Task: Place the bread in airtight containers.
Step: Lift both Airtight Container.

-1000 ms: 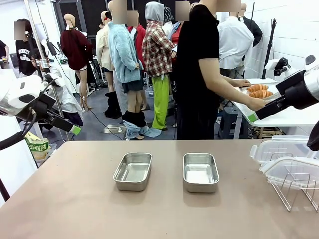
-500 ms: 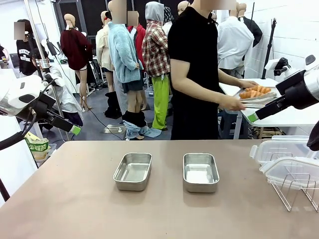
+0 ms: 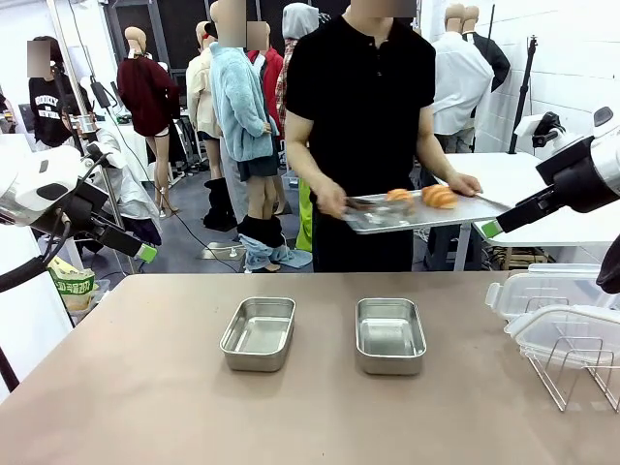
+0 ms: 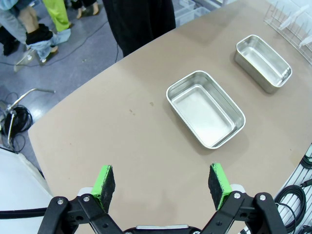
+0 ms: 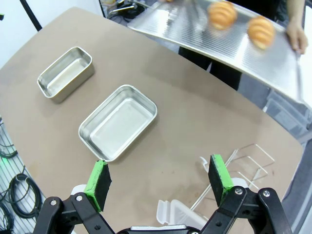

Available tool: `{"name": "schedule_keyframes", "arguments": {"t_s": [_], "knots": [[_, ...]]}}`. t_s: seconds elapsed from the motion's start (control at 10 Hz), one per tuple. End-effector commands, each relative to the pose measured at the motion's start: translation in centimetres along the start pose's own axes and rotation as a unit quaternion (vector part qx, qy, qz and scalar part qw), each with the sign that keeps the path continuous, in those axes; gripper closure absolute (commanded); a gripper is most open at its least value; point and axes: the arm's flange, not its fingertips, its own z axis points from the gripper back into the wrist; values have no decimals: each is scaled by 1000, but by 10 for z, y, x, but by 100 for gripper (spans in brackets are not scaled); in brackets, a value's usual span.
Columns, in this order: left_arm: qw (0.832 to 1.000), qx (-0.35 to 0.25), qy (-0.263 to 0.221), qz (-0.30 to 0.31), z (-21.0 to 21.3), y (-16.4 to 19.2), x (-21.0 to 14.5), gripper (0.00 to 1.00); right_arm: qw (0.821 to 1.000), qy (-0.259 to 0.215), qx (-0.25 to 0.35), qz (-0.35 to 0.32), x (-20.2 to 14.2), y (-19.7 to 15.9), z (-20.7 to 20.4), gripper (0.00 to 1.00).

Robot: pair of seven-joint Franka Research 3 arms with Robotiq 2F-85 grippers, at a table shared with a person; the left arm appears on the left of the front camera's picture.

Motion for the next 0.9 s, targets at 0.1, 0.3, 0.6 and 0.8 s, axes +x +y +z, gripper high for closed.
{"name": "schedule_keyframes", "arguments": {"t_s": [0.1, 0.3, 0.6, 0.8], "knots": [[1000, 2, -1, -1, 0, 2, -1, 0, 1000, 0, 5, 2, 0, 0, -2, 0], [1000, 2, -1, -1, 0, 2, -1, 0, 1000, 0, 5, 2, 0, 0, -2, 0], [1000, 2, -1, -1, 0, 2, -1, 0, 1000, 0, 5, 2, 0, 0, -2, 0], [1000, 2, -1, -1, 0, 2, -1, 0, 1000, 0, 5, 2, 0, 0, -2, 0]]}}
